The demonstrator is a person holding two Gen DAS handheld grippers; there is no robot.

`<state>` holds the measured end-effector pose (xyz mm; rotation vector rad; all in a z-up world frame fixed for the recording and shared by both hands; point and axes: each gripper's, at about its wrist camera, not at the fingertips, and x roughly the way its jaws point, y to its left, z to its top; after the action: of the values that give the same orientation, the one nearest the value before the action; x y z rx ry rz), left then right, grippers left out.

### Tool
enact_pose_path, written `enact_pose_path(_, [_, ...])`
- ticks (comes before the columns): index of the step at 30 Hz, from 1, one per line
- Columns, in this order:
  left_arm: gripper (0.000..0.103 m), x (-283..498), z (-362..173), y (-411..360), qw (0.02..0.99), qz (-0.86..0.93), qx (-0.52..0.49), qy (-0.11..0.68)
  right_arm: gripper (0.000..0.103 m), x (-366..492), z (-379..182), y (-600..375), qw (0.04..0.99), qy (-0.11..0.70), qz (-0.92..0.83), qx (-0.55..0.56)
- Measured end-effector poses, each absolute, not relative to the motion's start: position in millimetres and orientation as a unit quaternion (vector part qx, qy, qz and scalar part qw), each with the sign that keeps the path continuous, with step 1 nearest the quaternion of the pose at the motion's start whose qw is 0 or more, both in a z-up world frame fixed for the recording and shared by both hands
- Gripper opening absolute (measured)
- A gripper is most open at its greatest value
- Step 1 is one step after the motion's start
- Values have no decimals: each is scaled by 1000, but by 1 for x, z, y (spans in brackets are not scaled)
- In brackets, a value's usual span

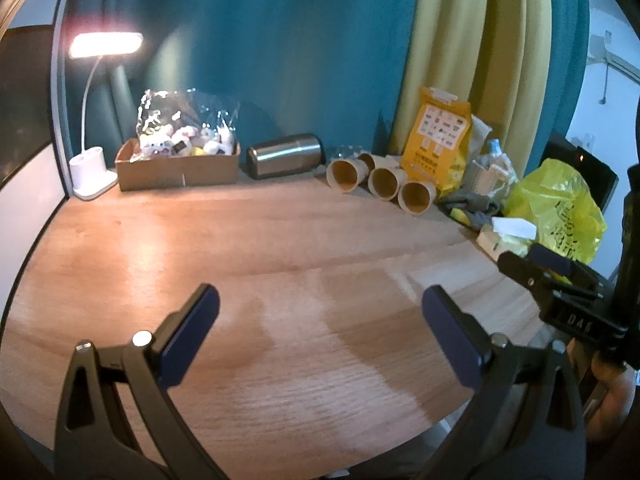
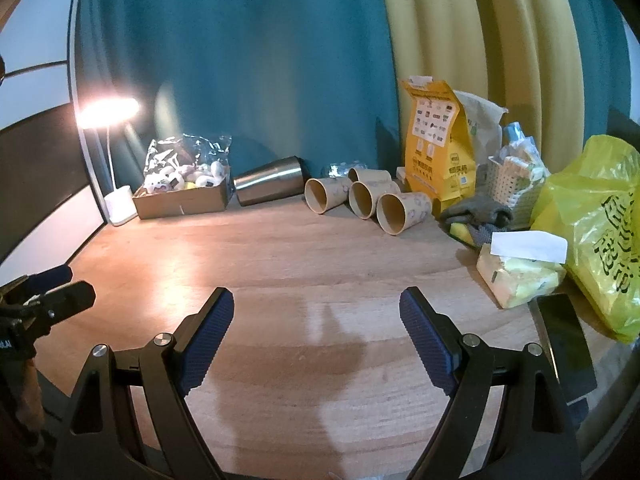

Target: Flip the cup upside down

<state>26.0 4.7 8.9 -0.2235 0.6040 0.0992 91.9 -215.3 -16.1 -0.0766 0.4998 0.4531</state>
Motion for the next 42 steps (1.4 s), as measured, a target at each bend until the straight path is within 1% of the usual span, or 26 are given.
enact_pose_path(5, [102,55,-2,8,938,38,-100,331,87,114,-24,-217,940,259,219,-26])
enact_pose_path(10, [102,103,-12,11,925,22,-64,373,87,146,-35,-223,938,274,212,-12])
enact_pose_path(21, [102,252,-31,21,896,-10,26,444,87,237,-69,-237,926,327,182,42])
enact_pose_path(26, [102,333,-33,8,878,-35,84,471,87,275,-79,-246,921,346,172,57])
enact_pose_path(34, [102,440,-42,-20,855,-70,169,485,87,315,-88,-256,916,366,153,67])
enact_pose_path(38, [102,479,-53,-21,845,-74,181,499,87,324,-87,-259,916,364,152,69])
enact_pose_path(42, [102,500,-60,-25,839,-93,179,506,87,331,-89,-261,918,364,143,71])
